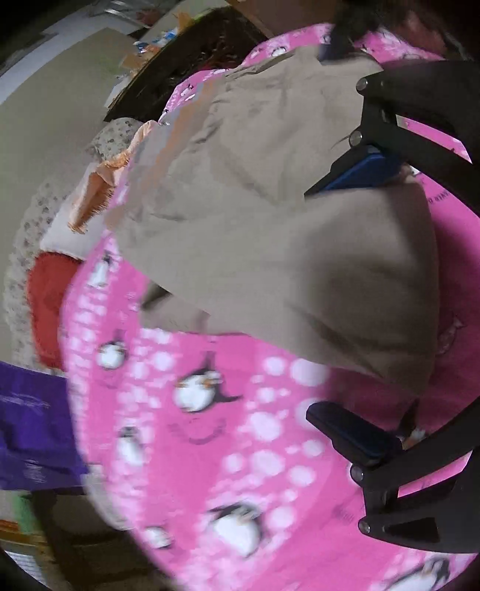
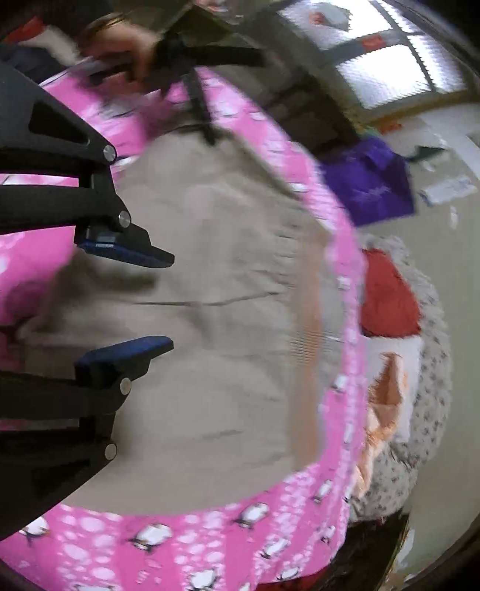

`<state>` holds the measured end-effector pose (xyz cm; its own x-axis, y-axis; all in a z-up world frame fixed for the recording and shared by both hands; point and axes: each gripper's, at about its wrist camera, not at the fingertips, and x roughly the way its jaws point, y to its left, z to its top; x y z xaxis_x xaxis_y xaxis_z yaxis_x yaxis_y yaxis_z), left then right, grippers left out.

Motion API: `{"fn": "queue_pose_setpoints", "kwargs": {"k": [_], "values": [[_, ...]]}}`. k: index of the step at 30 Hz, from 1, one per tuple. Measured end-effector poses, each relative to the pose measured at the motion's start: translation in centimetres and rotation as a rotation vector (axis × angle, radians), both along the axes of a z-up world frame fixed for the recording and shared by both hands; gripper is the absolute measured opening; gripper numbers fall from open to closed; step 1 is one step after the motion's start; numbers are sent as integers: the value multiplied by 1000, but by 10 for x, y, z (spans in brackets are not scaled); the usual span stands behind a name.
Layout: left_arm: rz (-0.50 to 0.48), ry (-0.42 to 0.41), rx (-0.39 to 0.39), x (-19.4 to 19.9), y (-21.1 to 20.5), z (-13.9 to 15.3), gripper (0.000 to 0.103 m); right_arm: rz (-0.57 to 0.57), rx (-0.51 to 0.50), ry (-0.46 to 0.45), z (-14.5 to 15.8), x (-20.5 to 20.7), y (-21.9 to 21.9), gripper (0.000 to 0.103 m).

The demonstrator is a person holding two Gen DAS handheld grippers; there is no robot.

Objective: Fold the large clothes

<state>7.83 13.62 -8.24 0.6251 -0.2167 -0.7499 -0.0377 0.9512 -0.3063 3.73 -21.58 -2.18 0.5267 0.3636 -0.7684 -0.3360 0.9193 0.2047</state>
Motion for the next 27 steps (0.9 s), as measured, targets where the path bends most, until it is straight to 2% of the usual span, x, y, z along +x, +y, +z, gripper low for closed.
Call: {"fn": "queue_pose_setpoints", "kwargs": {"k": [1,2,3,5,9,12,14,15,16,17,19,22,24,27], "values": [[5,-31,-11,-3,2,-1,103,-16,-15,45,-19,3,-3,40],[2,-43,-10,-7,3,-3,103,-36,17,63,-25,4,-8,38],[-3,-45,-8,-7,2,-2,103,-76,73,57,-24,4,-17,38],[-7,-49,-19,-10,5,1,103,-141,47,60,-11,2,-20,36],[38,-62,-15,-26,14,6,103,-118,78,-77,26,-19,-10,41],[46,-57,-18,-28,19,4,103,-32,44,-128,26,-31,14,44],[41,-37,-32,-25,21,4,103,-15,13,-66,3,-22,24,50],[42,-30,-34,-22,23,7,103,-35,0,21,-17,-12,22,50],[44,-27,-35,-22,24,10,103,-46,23,53,-26,-7,17,51],[50,-26,-30,-21,25,14,103,-67,61,34,-22,-8,10,50],[64,-57,-25,-16,28,31,103,-97,55,21,-11,-13,3,50],[67,-88,-11,2,26,50,103,-135,61,-75,4,-31,-11,50],[65,-69,3,19,22,52,103,-174,42,-120,8,-39,-24,50],[54,12,-18,43,15,36,103,-262,18,-111,5,-42,-46,51]]}}
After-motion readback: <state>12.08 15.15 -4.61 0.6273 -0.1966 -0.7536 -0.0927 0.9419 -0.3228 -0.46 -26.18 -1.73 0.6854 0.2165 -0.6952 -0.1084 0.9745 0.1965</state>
